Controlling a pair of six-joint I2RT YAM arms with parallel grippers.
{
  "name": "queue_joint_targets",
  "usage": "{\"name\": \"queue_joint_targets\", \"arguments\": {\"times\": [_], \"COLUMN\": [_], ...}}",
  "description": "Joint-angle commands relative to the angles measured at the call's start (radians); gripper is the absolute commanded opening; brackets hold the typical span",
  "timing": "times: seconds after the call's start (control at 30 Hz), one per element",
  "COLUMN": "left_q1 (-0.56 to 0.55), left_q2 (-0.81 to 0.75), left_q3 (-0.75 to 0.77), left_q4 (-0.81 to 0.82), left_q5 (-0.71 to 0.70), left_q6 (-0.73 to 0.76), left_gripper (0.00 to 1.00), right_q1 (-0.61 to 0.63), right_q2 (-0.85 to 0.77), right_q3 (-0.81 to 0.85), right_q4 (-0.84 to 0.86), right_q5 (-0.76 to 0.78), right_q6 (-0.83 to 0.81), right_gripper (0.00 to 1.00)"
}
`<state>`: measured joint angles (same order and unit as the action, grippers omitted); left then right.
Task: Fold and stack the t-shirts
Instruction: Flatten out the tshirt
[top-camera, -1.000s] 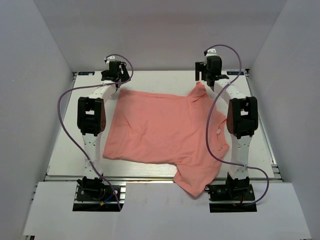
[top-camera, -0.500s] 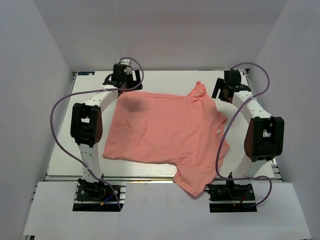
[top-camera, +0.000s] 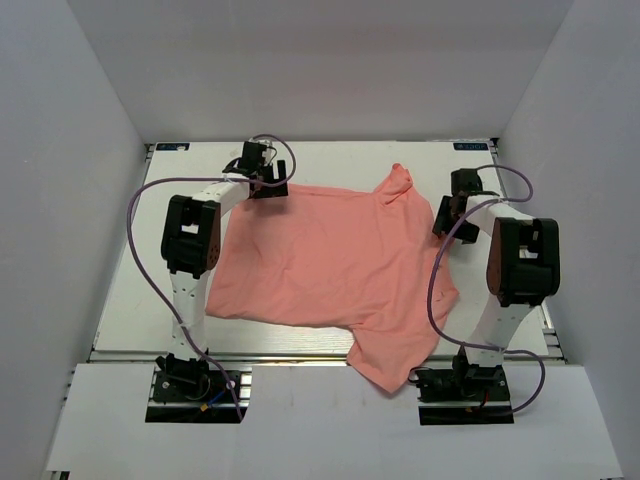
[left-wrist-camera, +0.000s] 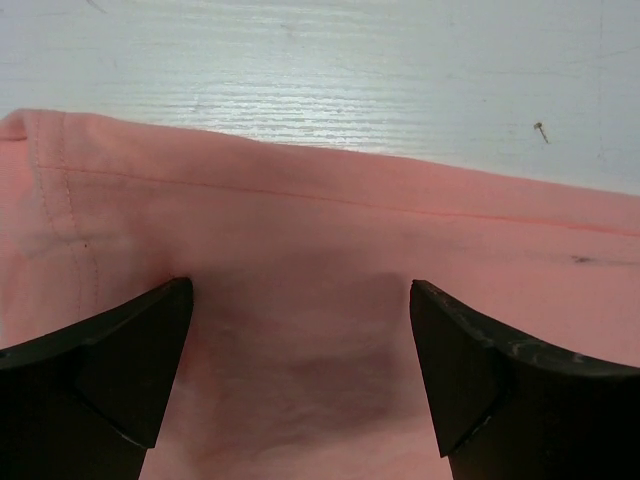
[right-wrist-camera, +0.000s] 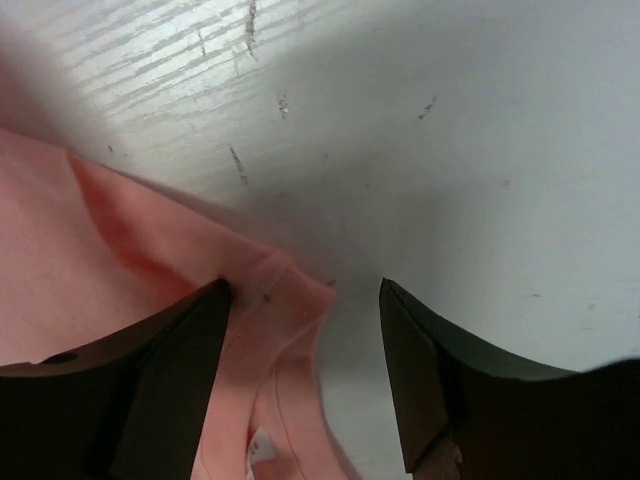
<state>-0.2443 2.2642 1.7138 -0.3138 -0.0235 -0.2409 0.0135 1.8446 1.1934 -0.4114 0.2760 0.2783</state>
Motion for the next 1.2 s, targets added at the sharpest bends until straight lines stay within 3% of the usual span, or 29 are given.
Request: {"name": "queue_joint_targets", "arguments": {"times": [0.0,0.03,0.13,0.17,0.2,0.57,0.67,0.8,0.83,0.9,0.93,1.0,1.03,1.17], "left_q1": [0.013,0.013,0.022,0.022,0.022,0.062,0.062,0.062,0.062,0.050,0.050,0.040,0.040,0.040], "left_q2": [0.006,0.006,0.006,0.006,0.020,0.109,0.098,0.043,0.029,-0.014,-0.029,-0.078,-0.094,-0.150], "left_q3": [-0.003,-0.017,-0.046,-0.058,-0.059,0.092,0.072,0.035,0.035,0.026,0.026,-0.003,-0.029,-0.069], "left_q4": [-0.061,-0.061,-0.036,-0.036,-0.036,-0.173,-0.145,-0.019,-0.007,0.018,0.018,0.041,0.057,0.070], "left_q5": [-0.064,-0.064,-0.064,-0.075,-0.084,-0.168,-0.132,0.025,0.045,0.078,0.079,0.097,0.097,0.076], "left_q6": [-0.001,-0.011,-0.032,-0.044,-0.060,-0.143,-0.123,-0.017,-0.003,0.027,0.028,0.038,0.038,0.038], "left_gripper": [1.00,1.00,1.00,1.00,1.00,1.00,1.00,1.00,1.00,1.00,1.00,1.00,1.00,1.00], "right_q1": [-0.033,-0.035,-0.050,-0.050,-0.053,-0.138,-0.135,-0.129,-0.129,-0.121,-0.116,-0.084,-0.078,-0.027], "right_q2": [0.030,0.036,0.062,0.073,0.074,0.091,0.093,0.032,-0.023,-0.059,-0.111,-0.130,-0.143,-0.095], "right_q3": [0.023,0.020,0.023,0.021,0.028,0.064,0.072,0.081,0.080,0.061,0.054,0.048,0.051,0.089], "right_q4": [0.055,0.059,0.063,0.066,0.063,0.036,0.051,0.092,0.108,0.169,0.202,0.226,0.233,0.205], "right_q5": [-0.047,-0.055,-0.084,-0.086,-0.081,-0.004,-0.083,-0.265,-0.349,-0.435,-0.458,-0.459,-0.472,-0.478], "right_q6": [-0.019,-0.022,-0.024,-0.022,-0.013,-0.004,-0.102,-0.166,-0.178,-0.194,-0.197,-0.217,-0.234,-0.249], "right_gripper": [0.66,0.53,0.27,0.03,0.00,0.00,0.13,0.31,0.41,0.51,0.69,0.86,0.90,0.90]}}
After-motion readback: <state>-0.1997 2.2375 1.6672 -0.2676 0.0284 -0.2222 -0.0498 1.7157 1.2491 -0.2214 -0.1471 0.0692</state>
